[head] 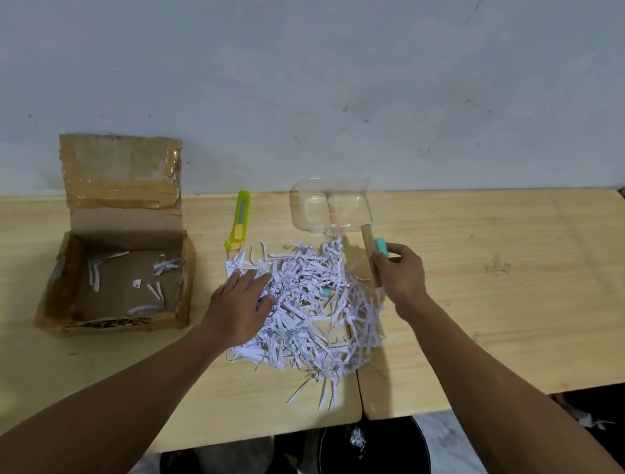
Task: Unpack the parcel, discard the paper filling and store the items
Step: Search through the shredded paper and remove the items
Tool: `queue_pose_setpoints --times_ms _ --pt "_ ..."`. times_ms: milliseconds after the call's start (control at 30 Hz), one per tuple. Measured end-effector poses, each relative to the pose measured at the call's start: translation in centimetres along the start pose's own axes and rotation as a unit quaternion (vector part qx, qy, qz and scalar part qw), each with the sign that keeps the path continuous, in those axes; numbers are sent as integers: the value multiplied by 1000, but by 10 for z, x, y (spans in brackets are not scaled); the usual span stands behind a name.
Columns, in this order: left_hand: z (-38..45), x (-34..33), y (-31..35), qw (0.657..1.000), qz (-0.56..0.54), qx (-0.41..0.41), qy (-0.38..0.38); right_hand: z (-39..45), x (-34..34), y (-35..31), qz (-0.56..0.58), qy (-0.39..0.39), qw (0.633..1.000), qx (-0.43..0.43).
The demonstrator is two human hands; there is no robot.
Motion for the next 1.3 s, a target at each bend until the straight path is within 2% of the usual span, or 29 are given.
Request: queue_pose_setpoints --times_ms 100,233,500,567,633,700,800,867,933,1033,1133,1300 --pt "2 -2 2 1000 -3 6 -1 25 17 14 -93 47 995 9" --pt "3 -4 3 1000 -1 13 -1 43 21 23 -188 45 981 31" --pt "4 -2 6 999 0 30 -16 61 13 42 -229 36 973 17" --pt "3 -1 6 999 -1 32 -21 55 15 39 -268 46 962 20" --pt "2 1 8 999 -3 32 -22 41 16 22 -319 82 941 78" --pt "1 2 9 999 -22 35 -21 17 5 -4 -300 85 930 195" --pt "1 6 14 996 -83 27 -2 -29 -38 -26 -223 -52 908 350" --pt "2 20 26 996 -46 -38 72 -60 -66 -28 -229 -146 855 443" --pt "-1 32 46 982 -3 -135 132 -81 -83 -22 -245 -190 805 506" --pt "-7 23 69 967 17 -231 101 -81 -89 -12 -271 -196 796 504" --pt "-2 12 64 977 41 -201 65 -69 -86 -8 -291 -190 820 455" --pt "5 14 52 985 53 -156 54 -51 -83 3 -325 -221 851 349"
Point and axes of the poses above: each hand's wrist, its own z-axis towards the middle knuckle, its own x-axis out of the back of the hand, y = z × x, the point moved 8 cm from there along z, towards the middle knuckle, and after that the axes turned 9 degrees about y, right-handed, at the moved point
